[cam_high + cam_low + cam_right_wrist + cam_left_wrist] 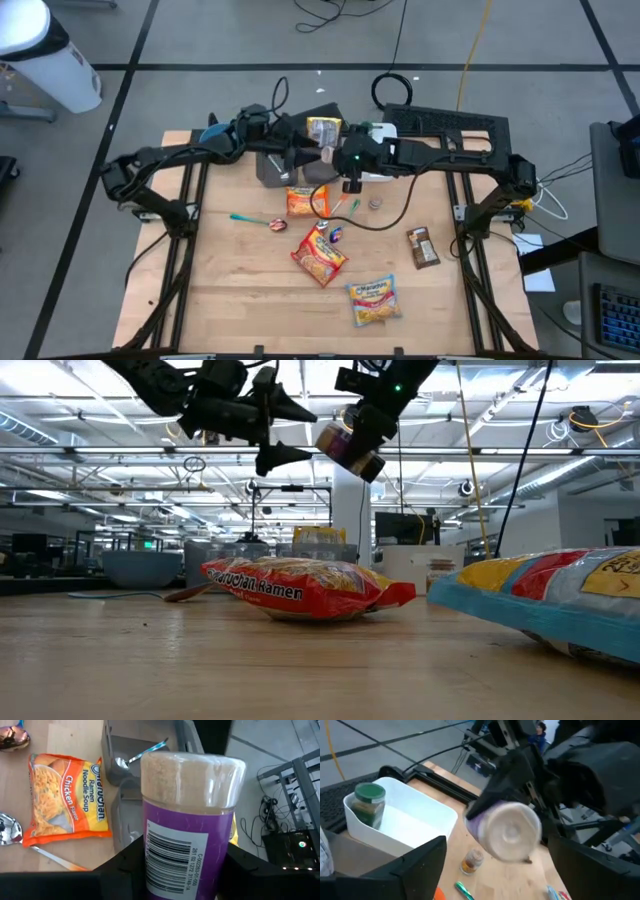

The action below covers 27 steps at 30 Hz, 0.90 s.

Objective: Pick & Place Food Item
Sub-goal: Put the purple seasoning bottle into the white bin

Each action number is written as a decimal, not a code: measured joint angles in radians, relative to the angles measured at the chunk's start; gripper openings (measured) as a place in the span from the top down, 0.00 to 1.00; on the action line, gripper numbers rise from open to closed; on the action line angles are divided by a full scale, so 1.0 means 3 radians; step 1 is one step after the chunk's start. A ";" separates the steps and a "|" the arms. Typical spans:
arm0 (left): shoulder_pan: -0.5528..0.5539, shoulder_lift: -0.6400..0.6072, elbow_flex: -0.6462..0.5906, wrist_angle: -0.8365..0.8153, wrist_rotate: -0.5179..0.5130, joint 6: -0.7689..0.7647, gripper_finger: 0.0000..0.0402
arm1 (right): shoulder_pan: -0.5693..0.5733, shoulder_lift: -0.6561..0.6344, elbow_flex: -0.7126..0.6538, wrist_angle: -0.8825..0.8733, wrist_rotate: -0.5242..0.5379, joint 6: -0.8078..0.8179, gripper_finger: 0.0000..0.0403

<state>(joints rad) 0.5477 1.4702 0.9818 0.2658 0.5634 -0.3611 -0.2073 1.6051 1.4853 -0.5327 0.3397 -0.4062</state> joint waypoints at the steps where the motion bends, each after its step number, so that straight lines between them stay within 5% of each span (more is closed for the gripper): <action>1: -0.0002 0.0020 0.0029 -0.0016 -0.0054 0.0005 0.09 | 0.0000 0.0001 0.0000 0.0019 0.0000 -0.0001 0.63; 27: -0.0366 0.0319 0.0547 -0.0341 -0.0425 0.0269 0.08 | -0.0131 0.0000 -0.0004 0.0085 -0.0012 -0.0080 0.63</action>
<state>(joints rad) 0.4379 1.5658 1.1459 0.1635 0.4359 -0.2803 -0.2466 1.6051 1.4841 -0.5073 0.3362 -0.4302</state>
